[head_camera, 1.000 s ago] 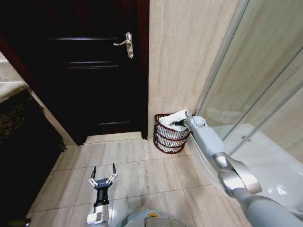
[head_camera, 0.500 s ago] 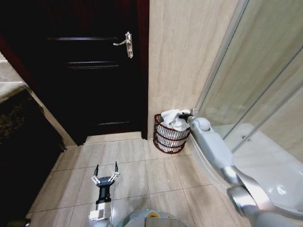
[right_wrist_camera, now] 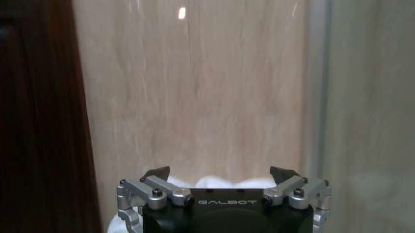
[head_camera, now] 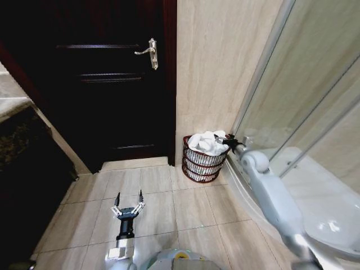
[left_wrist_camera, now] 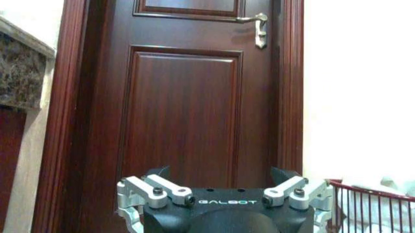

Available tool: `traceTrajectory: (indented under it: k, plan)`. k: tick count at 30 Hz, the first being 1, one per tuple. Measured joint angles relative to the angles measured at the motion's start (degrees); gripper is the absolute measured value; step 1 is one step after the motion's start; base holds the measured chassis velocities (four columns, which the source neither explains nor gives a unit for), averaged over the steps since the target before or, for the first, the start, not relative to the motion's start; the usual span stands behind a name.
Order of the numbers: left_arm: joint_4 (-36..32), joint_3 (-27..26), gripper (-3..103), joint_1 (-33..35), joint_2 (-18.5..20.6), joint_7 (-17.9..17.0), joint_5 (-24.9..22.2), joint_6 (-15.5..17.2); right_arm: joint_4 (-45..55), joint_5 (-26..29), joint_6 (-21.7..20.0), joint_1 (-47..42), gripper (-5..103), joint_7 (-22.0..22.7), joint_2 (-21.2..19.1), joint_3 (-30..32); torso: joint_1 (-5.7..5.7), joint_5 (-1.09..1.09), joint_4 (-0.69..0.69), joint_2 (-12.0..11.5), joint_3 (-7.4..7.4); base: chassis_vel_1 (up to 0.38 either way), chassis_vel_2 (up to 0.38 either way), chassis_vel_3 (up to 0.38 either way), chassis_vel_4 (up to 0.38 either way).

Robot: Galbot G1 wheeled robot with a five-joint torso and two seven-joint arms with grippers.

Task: Discard the used towel into the hamper.

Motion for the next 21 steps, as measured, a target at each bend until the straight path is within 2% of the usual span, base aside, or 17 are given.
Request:
traceTrajectory:
  k: [2, 3, 4, 5, 8, 13, 21]
  plan:
    - [0.00, 0.00, 100, 0.10, 0.02, 0.01, 0.01, -0.20, 3.64, -8.97, 5.54, -6.94, 100, -0.60, 4.01, 3.07, 0.00, -0.01, 0.00, 0.01, 0.00, 0.000, 0.000, 0.000, 0.000]
    - [0.00, 0.00, 100, 0.10, 0.02, 0.01, 0.01, -0.20, 3.64, -8.97, 5.54, -6.94, 100, -0.60, 4.01, 3.07, 0.00, -0.01, 0.00, 0.01, 0.00, 0.000, 0.000, 0.000, 0.000]
    - [-0.01, 0.03, 100, 0.19, 0.01, 0.01, 0.02, -0.26, 4.74, -11.73, 7.58, -9.91, 100, -1.27, 5.95, 4.03, 0.00, -0.02, 0.00, 0.01, 0.00, 0.000, 0.000, 0.000, 0.000]
    - [-0.46, 0.07, 100, 0.45, 0.01, 0.02, 0.03, -0.32, 7.48, -15.67, 12.92, -17.94, 100, -2.54, 10.74, 5.32, 0.00, 0.00, -0.01, 0.01, 0.00, 0.000, 0.000, 0.000, 0.000]
    - [-0.89, 0.03, 100, 0.56, 0.17, 0.04, 0.03, -0.32, 8.00, -17.29, 16.43, -21.47, 100, -3.75, 12.77, 6.33, 0.00, 0.00, 0.00, 0.01, 0.00, 0.000, 0.000, 0.000, 0.000]
    - [-0.89, 0.20, 100, 0.61, -0.04, 0.08, 0.05, -0.34, 7.66, -17.11, 18.43, -22.93, 100, -5.37, 12.82, 7.37, 0.01, 0.00, 0.00, 0.01, 0.01, 0.000, 0.000, 0.000, 0.000]
    - [-0.28, 0.49, 100, 0.06, -0.16, 0.29, 0.40, -0.20, 7.54, -16.16, 18.46, -22.96, 100, -5.48, 12.09, 7.86, 0.00, -0.01, 0.00, 0.01, 0.01, -0.013, 0.011, 0.008, -0.014]
